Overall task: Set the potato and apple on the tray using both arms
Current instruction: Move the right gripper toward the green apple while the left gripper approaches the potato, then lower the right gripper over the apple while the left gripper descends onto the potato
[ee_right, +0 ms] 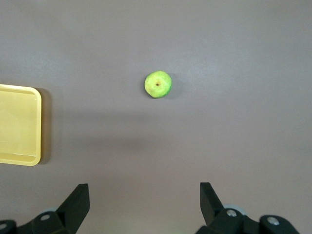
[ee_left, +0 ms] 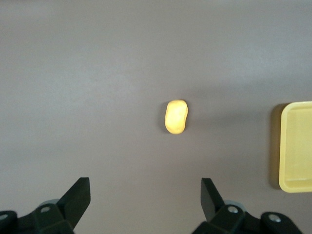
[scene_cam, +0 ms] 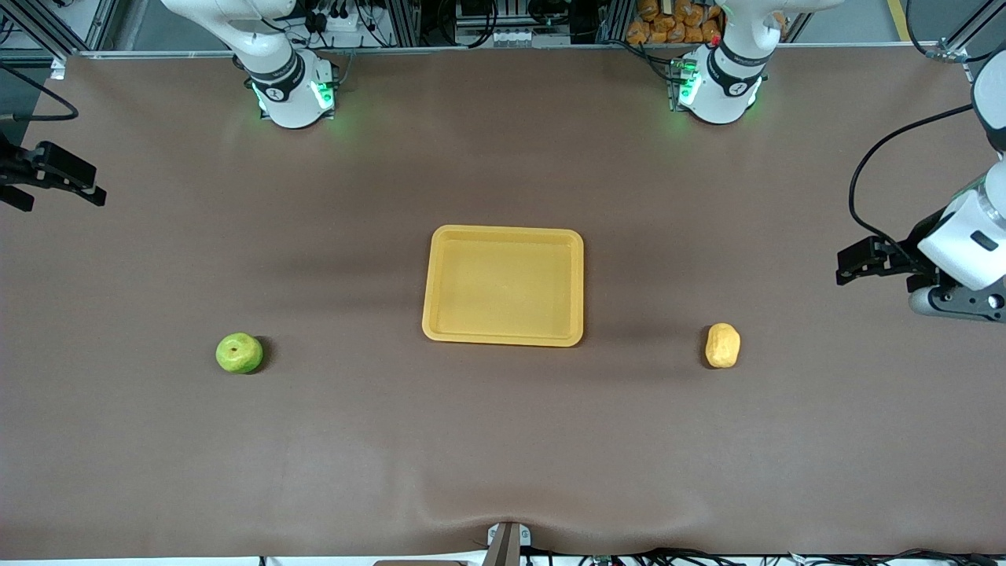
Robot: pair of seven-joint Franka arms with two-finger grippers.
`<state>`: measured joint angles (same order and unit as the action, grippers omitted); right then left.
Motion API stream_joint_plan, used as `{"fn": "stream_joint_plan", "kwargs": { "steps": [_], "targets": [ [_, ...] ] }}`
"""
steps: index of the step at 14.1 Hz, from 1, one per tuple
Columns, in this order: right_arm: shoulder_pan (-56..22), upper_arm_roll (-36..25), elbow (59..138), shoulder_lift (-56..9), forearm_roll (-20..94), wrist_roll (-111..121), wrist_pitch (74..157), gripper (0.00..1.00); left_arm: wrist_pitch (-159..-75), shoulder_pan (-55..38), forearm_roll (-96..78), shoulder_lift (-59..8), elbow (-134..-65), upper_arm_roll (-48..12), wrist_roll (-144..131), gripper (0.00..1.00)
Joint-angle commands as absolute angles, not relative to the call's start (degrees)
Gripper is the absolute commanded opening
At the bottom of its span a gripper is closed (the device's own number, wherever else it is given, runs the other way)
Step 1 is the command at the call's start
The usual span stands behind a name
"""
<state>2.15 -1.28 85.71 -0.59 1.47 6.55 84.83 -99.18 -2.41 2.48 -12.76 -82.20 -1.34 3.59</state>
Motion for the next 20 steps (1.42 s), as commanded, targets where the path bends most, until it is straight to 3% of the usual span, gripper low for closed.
{"fn": "stream_joint_plan", "kwargs": {
  "steps": [1,10,16,20],
  "targets": [
    [3.6,-0.53,84.29,-2.63,1.67,7.29,84.46,1.0,-101.06,-1.76,2.46,-14.5,-80.33,-1.23,5.88,1.0],
    [3.87,-0.7,84.29,-7.12,1.41,7.47,84.46,1.0,-109.15,-0.97,2.02,-17.58,-80.59,-1.32,3.35,1.0],
    [4.22,-0.7,84.2,-8.96,1.23,7.47,85.51,1.0,-112.67,-1.31,2.55,-20.2,-86.91,-1.23,-3.59,1.0],
    [4.13,-0.7,84.29,-11.77,1.23,7.38,88.94,1.0,-114.34,-1.76,2.55,-23.55,-87.01,-1.85,-7.74,1.0]
  ]
}}
